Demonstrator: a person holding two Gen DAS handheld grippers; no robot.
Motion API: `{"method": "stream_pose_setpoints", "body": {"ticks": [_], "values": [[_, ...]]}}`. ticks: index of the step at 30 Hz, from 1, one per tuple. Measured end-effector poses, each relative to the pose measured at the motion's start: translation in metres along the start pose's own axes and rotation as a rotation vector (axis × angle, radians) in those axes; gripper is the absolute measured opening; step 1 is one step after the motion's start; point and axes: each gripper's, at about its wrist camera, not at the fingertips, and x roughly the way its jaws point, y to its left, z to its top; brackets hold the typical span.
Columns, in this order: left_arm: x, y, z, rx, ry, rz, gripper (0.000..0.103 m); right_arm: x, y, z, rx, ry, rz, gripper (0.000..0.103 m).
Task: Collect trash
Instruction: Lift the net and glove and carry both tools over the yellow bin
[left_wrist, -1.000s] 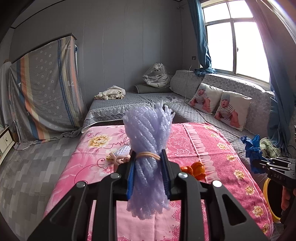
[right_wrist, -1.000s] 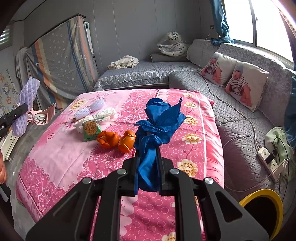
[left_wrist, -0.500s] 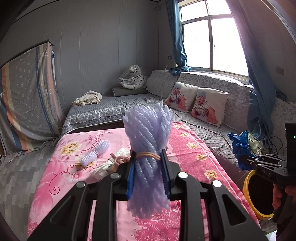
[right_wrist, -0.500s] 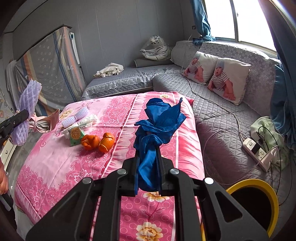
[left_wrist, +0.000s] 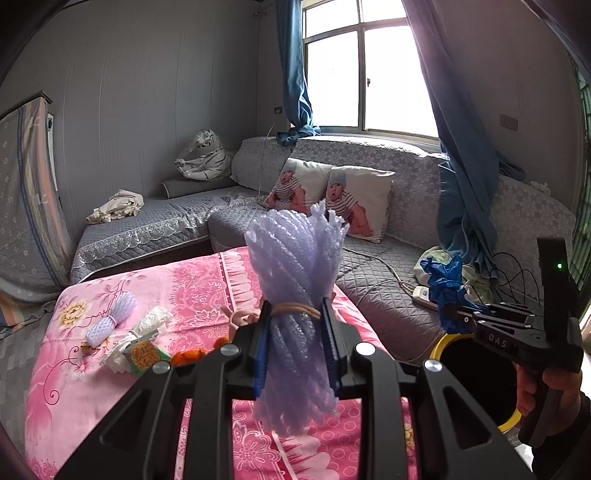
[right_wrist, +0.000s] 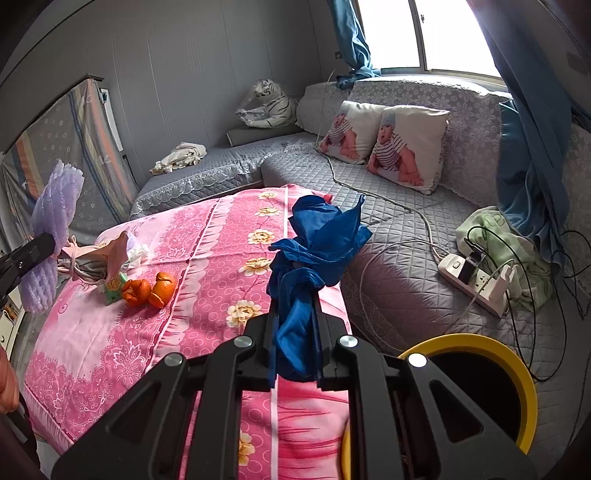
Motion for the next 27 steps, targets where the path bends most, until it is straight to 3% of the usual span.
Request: {"method": "stream_pose_setpoints", "body": {"ticks": [27], "values": [[0.052, -0.117, -0.001, 0.086, 0.073, -0.271, 0.024, -0.034, -0.112, -0.038, 0.193, -0.035, -0.179, 0.013]]}}
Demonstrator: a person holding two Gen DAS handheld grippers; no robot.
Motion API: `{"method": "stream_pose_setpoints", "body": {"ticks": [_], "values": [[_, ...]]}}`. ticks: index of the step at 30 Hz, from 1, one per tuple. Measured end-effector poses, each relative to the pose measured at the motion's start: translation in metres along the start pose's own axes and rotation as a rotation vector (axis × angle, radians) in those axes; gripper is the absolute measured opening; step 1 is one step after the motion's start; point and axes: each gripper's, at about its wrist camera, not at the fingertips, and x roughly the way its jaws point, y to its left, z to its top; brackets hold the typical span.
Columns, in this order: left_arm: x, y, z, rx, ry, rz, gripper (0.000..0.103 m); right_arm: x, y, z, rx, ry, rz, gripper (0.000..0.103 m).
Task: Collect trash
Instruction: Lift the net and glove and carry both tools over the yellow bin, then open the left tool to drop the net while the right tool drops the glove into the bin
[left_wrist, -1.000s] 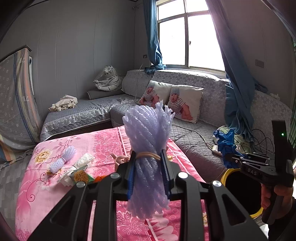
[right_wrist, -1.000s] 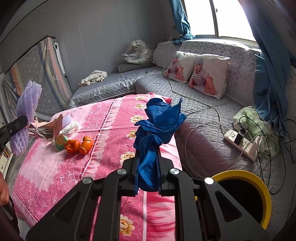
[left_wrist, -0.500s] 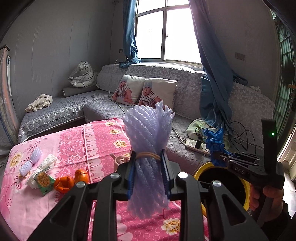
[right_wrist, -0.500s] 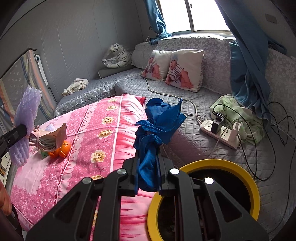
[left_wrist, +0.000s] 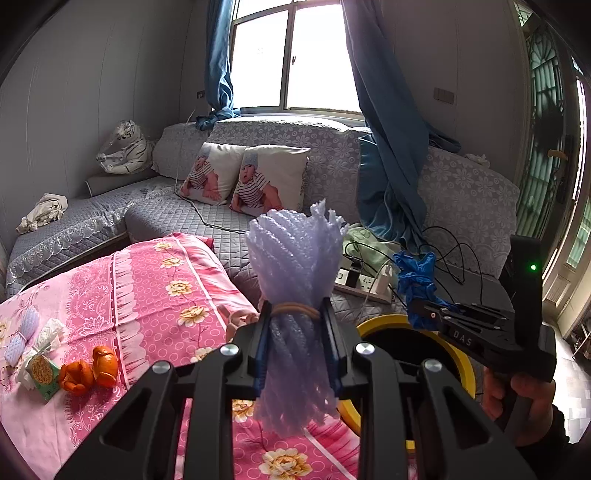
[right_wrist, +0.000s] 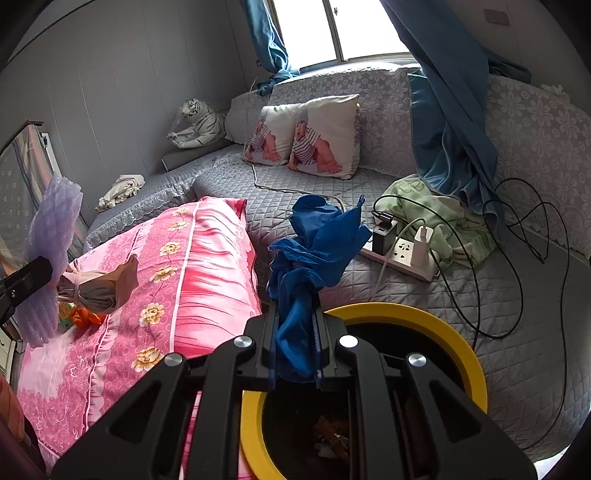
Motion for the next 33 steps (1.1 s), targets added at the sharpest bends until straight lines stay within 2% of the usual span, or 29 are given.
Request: {"method": "stream_pose_setpoints", "body": {"ticks": [14, 25, 33], "values": [[0.042, -0.044, -0.011, 0.057, 0.072, -0.105, 0.024, 0.006, -0.041, -0.021, 0.059, 0.053, -0.067, 0.013], [0.086, -0.075, -0.031, 0.106, 0.165, -0.154, 0.024, 0.02, -0.067, -0.048, 0.115, 0.126, -0.112, 0.014], [0.107, -0.086, -0.04, 0.105, 0.212, -0.185, 0.024, 0.026, -0.08, -0.06, 0.142, 0.165, -0.124, 0.014]]}}
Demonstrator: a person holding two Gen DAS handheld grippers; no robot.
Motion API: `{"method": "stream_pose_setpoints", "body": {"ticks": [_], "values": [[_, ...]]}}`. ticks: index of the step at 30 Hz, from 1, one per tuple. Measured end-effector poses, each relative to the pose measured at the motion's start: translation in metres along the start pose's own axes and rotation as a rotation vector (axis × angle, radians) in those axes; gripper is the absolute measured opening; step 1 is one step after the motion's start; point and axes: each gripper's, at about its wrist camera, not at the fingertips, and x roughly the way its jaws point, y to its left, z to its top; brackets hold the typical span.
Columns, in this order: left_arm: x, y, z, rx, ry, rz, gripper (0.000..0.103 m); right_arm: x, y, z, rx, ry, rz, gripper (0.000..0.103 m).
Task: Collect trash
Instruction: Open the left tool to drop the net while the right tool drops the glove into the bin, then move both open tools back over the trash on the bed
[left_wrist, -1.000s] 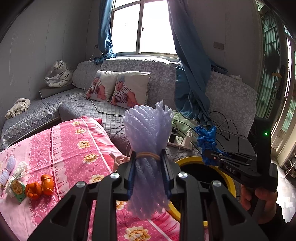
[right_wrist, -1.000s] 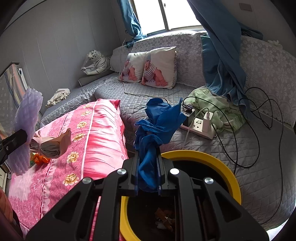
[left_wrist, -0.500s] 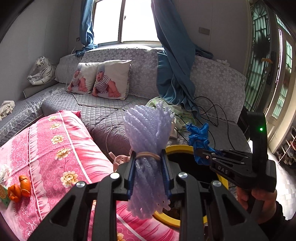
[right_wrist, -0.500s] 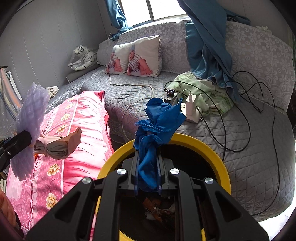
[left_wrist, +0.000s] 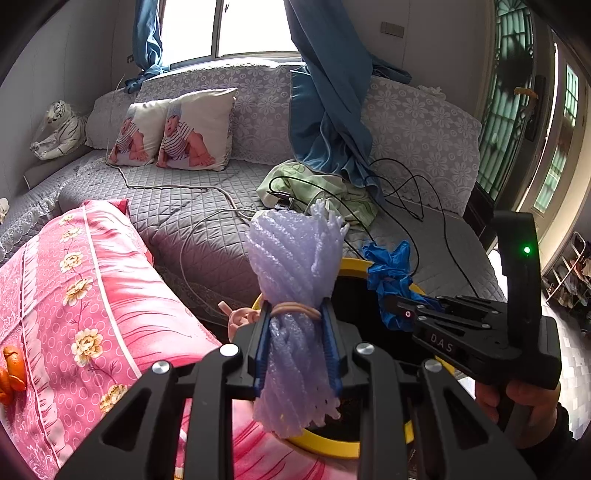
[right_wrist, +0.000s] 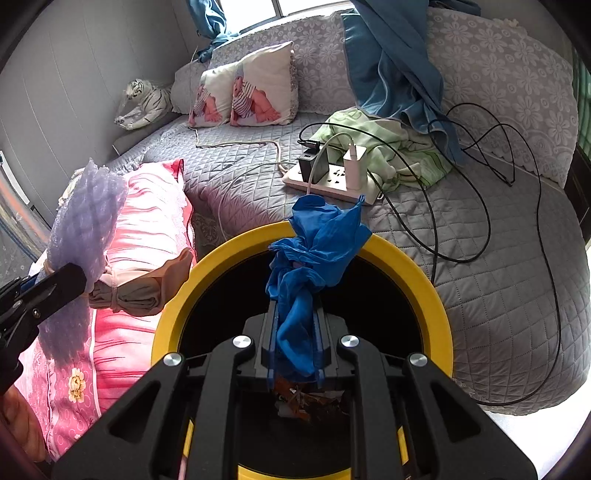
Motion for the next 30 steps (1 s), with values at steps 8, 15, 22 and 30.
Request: {"method": "stream_pose_setpoints", "body": {"ticks": [8, 15, 22, 30], "values": [[0.011, 0.001, -0.001, -0.012, 0.019, -0.039, 0.026, 0.002, -0.004, -0.001, 0.004, 0.011, 0.001, 0.015], [0.012, 0.012, -0.001, -0.059, 0.008, -0.015, 0.057, 0.0, -0.01, 0.0, 0.022, 0.006, -0.019, 0.04], [0.003, 0.028, 0.002, -0.094, -0.019, 0.002, 0.057, -0.009, -0.017, 0.001, 0.044, -0.011, -0.034, 0.04], [-0.024, 0.07, 0.004, -0.175, -0.075, 0.072, 0.066, -0.022, 0.016, 0.008, -0.023, -0.054, 0.06, 0.052]]}}
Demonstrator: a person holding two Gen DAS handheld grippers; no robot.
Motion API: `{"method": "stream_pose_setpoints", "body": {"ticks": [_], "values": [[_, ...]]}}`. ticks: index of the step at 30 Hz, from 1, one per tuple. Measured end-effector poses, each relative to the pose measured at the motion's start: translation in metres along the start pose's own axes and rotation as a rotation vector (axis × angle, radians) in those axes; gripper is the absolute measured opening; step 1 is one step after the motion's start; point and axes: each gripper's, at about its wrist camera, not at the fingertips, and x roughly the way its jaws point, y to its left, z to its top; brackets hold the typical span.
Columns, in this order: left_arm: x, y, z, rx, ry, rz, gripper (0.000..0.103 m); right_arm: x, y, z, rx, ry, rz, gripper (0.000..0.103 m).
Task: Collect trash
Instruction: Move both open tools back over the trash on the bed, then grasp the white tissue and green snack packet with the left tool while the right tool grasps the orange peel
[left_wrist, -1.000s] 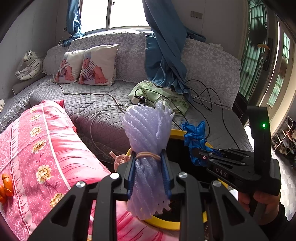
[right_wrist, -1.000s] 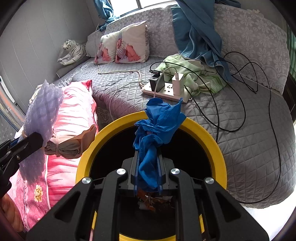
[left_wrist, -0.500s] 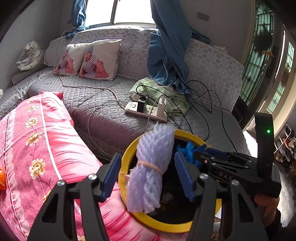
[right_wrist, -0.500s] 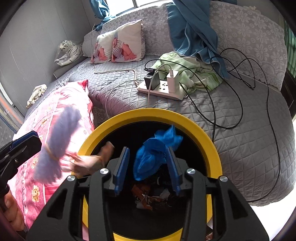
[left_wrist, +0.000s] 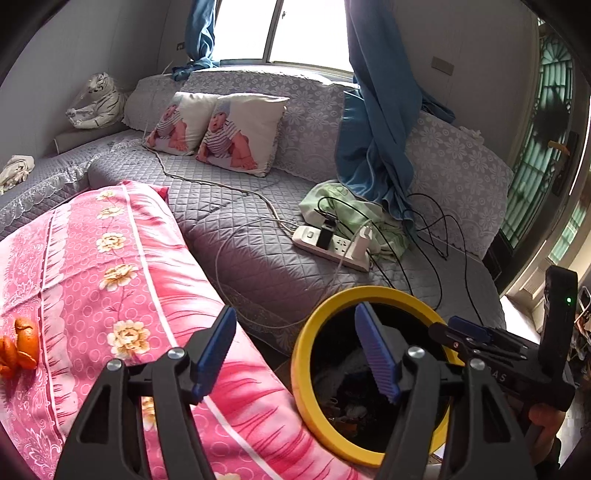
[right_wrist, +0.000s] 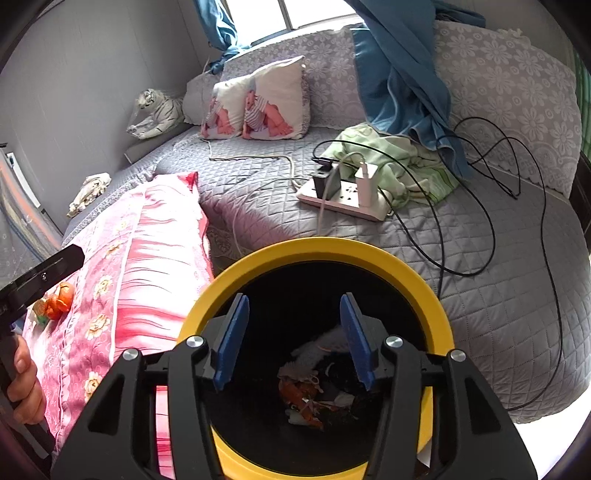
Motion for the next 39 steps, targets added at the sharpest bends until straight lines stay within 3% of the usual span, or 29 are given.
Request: {"method": "stream_pose_setpoints", "body": {"ticks": [15, 31, 39], "values": [[-0.087, 0.124, -0.002, -0.115, -0.139, 0.238, 0.089, 0.01, 0.143, 0.017, -0.219, 0.002, 0.224, 0.072], [-0.189, 0.286, -0.061, -0.263, -0.163, 0.508, 0.092, 0.037, 0.347, -0.013, -0.555, 0.067, 0.433, 0.077], [-0.212, 0.331, -0.083, -0.267, -0.161, 0.542, 0.092, 0.06, 0.401, -0.029, -0.638, 0.123, 0.475, 0.079]]}}
